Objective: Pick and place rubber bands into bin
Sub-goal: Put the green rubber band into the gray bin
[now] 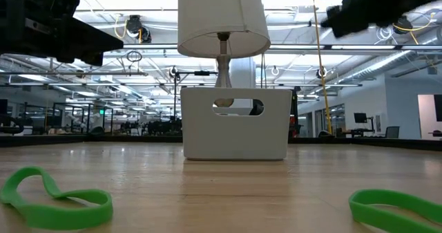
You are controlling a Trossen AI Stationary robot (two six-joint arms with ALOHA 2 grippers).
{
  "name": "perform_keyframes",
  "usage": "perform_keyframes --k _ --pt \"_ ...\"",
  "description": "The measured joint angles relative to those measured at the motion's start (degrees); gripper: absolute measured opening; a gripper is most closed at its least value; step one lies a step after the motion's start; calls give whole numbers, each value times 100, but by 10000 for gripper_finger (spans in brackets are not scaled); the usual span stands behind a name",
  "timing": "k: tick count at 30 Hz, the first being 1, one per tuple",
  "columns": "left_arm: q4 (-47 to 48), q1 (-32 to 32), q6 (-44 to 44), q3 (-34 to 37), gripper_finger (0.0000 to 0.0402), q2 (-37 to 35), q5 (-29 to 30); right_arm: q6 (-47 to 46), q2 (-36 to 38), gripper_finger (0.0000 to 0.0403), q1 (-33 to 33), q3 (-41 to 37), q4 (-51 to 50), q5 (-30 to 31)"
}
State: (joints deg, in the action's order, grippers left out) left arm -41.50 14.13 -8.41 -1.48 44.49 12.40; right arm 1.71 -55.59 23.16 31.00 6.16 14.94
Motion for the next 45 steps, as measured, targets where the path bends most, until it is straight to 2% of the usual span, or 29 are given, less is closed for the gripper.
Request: perform_keyframes --k 3,6,10,13,21,24,27,32,35,39,45 --pt "9 0 123 0 32 1 10 -371 -452 23 485 697 -737 34" --pt "7 0 195 0 32 0 11 -852 -905 20 985 1364 -1316 345" --pt "0 0 296 0 33 0 11 -1320 -1587 18 1589 2160 -1796 724" --pt "0 0 294 0 33 0 11 -1661 -2038 18 1896 2597 -1926 758" --pt "-76 0 298 -2 33 0 12 -3561 -2999 22 2449 2739 -1979 730" --pt "-79 0 416 -2 33 2 11 -4297 -3400 48 2503 2739 -1985 362" --pt "-76 0 448 -2 33 2 11 -4808 -3774 94 2498 2739 -1975 147" --pt "-74 0 556 -2 33 0 11 -4849 -4260 184 2496 2739 -1967 126" --pt "-60 0 560 -2 33 1 12 -4547 -4455 219 2525 2739 -1805 130" --pt "-12 0 553 -2 33 0 11 -4121 -4733 229 2538 2739 -1534 124" --pt "22 0 536 -2 33 0 11 -3999 -4985 213 2533 2741 -1446 128"
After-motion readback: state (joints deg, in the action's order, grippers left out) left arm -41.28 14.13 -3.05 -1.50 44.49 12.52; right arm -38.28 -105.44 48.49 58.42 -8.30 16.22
